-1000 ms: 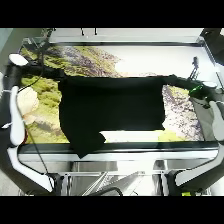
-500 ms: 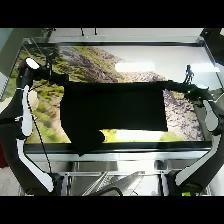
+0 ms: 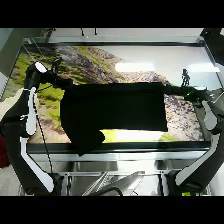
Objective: Fold the shirts.
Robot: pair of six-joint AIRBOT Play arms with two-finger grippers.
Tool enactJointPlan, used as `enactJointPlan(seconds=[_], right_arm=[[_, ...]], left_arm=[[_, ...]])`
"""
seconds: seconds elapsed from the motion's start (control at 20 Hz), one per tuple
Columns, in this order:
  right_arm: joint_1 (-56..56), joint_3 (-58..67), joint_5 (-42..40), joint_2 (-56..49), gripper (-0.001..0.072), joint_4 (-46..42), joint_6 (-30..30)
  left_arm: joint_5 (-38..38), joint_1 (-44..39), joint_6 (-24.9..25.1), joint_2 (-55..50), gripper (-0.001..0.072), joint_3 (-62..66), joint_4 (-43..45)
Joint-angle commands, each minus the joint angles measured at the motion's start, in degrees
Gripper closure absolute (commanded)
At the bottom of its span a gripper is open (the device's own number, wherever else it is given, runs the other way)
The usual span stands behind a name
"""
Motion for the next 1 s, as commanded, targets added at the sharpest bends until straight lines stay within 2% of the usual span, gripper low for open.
enactJointPlan(seconds=[0.0,0.05,0.1,0.2,0.35,0.45,0.55,0.7,0.95], right_arm=[[0.0,0.1,1.5,0.2,0.0516,0.0,0.0],[0.0,0.1,2.0,0.9,0.0349,0.3,0.1],[0.0,0.1,2.3,1.7,0.0337,0.1,0.1],[-0.6,0.1,3.1,4.3,0.0337,-1.7,2.3],[-3.7,0.1,6.8,9.4,0.0335,-12.3,12.5],[-7.3,-0.2,14.3,12.2,0.0336,-17.3,16.9],[-11.2,-2.4,21.7,14.1,0.0356,-19.5,18.9],[-16.5,-10.2,24.5,17.3,0.0356,-20.2,18.9],[-16.3,-25.4,19.0,20.3,0.0354,-21.2,17.1]], left_arm=[[-0.4,-0.2,-2.1,-0.1,0.0683,0.1,1.5],[-1.4,-0.2,-2.1,0.3,0.0381,0.1,1.6],[-2.0,-0.2,-3.0,1.0,0.0062,0.1,1.6],[-4.0,0.3,-4.6,3.0,0.0042,0.1,1.6],[-11.7,2.7,-6.6,6.3,0.0042,0.0,1.7],[-17.6,5.0,-8.7,9.1,0.0042,-3.6,1.7],[-20.1,7.0,-9.5,14.2,0.0043,-13.3,1.7],[-17.0,8.7,-9.5,24.9,0.0043,-35.5,1.7],[-7.9,8.5,-9.0,37.5,0.0042,-62.4,1.1]])
